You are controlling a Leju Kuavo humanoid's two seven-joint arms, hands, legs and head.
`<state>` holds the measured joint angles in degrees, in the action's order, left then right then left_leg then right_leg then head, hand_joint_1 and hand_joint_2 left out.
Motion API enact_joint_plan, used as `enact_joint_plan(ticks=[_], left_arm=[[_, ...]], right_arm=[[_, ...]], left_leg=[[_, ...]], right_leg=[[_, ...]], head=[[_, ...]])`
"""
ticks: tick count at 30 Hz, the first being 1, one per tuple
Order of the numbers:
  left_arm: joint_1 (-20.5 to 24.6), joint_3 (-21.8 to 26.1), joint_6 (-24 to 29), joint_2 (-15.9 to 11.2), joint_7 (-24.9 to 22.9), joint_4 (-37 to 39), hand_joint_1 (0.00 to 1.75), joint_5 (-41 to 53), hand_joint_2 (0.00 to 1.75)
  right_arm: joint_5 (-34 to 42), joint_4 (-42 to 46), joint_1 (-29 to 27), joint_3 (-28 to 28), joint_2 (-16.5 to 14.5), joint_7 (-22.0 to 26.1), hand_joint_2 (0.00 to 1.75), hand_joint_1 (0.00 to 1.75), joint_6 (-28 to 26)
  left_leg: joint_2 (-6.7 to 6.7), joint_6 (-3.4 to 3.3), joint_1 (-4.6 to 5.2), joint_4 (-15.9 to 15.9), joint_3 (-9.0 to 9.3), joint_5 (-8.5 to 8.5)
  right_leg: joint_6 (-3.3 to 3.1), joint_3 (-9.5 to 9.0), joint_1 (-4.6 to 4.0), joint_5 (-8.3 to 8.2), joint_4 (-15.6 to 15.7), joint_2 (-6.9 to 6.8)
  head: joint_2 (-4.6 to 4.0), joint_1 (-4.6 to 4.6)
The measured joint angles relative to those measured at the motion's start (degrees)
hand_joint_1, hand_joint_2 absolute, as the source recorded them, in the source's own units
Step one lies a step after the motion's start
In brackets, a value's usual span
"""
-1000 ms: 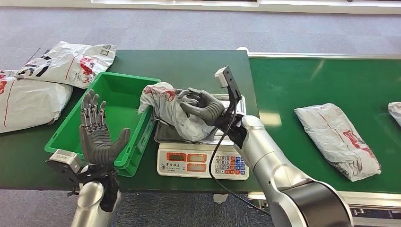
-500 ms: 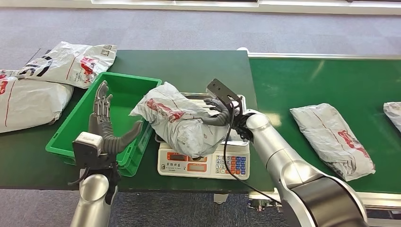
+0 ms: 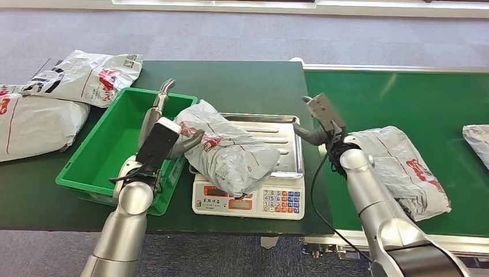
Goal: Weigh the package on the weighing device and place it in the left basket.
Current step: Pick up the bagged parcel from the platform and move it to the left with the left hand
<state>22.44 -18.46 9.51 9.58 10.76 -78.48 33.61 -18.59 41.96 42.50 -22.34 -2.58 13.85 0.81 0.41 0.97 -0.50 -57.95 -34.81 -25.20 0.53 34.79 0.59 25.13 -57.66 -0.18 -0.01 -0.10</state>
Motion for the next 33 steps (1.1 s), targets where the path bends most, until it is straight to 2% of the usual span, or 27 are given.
enact_joint_plan(ticks=[3, 6, 12, 14, 19, 23, 28, 33], left_arm=[[4.1, -1.4, -1.4, 0.0, -2.3, 5.9, 0.0, 2.7, 1.75], [6.7, -2.4, -1.5, 0.1, -2.7, 10.1, 0.0, 3.2, 1.75], [8.6, -3.3, -1.5, 0.1, -2.8, 14.0, 0.0, 3.5, 1.75], [9.0, -3.6, -1.8, 0.1, -3.3, 14.8, 0.0, 4.2, 1.75], [12.6, -5.6, -7.7, 0.5, -7.6, 22.0, 0.02, 9.3, 1.75], [17.7, -8.3, -14.4, 1.2, -9.9, 33.1, 1.74, 13.6, 1.75], [22.8, -11.5, -19.8, 1.3, -11.1, 44.5, 1.75, 17.4, 1.75], [26.6, -13.7, -22.9, 1.3, -11.9, 50.8, 1.75, 19.7, 1.75]], right_arm=[[1.5, 8.1, -4.5, 3.7, 1.3, 3.3, 1.75, 0.0, -2.0], [1.7, 13.5, -7.5, 6.1, 2.3, 3.9, 1.75, 0.0, -2.2], [1.8, 18.4, -9.8, 8.3, 3.1, 4.1, 1.75, 0.0, -2.4], [1.8, 19.4, -10.4, 8.8, 3.2, 5.5, 1.75, 0.0, -3.7], [2.9, 28.2, -16.2, 11.0, 3.2, 16.2, 1.75, 0.0, -16.0], [4.2, 37.4, -24.2, 12.1, 3.1, 20.7, 1.75, 0.0, -24.4], [5.9, 45.3, -32.8, 12.5, 1.5, 23.1, 1.75, 0.0, -27.0], [6.5, 49.4, -36.4, 12.8, 0.4, 23.2, 1.75, 0.0, -26.6]], left_leg=[[0.08, 0.0, 0.0, 0.0, 0.0, 0.0], [0.19, -0.01, 0.0, 0.0, 0.0, -0.01], [0.2, -0.01, 0.01, 0.0, 0.0, -0.01], [0.18, 0.0, 0.0, 0.0, 0.01, -0.01], [-0.09, -0.02, 0.0, 0.0, -0.01, 0.0], [-0.08, -0.07, 0.0, 0.0, -0.02, -0.07], [-0.1, -0.12, 0.01, 0.1, 0.15, -0.17], [-0.09, -0.07, 0.01, 0.1, 0.72, -0.4]], right_leg=[[0.0, 0.0, 0.02, -0.01, 0.0, 0.03], [0.01, 0.01, 0.03, -0.01, 0.0, 0.1], [0.01, 0.03, 0.01, -0.01, 0.0, 0.13], [0.0, 0.04, 0.0, -0.01, 0.0, 0.12], [0.01, -0.02, 0.02, 0.05, 0.0, -0.16], [0.03, -0.06, 0.06, 0.08, 0.0, -0.17], [0.04, -0.27, 0.06, 0.23, 0.0, -0.2], [-0.03, -0.98, 0.06, 0.46, 0.0, -0.25]], head=[[0.0, 0.0], [0.01, 0.0], [0.01, 0.0], [0.01, 0.0], [0.0, 0.01], [0.01, 0.0], [0.01, 0.0], [0.01, -0.01]])
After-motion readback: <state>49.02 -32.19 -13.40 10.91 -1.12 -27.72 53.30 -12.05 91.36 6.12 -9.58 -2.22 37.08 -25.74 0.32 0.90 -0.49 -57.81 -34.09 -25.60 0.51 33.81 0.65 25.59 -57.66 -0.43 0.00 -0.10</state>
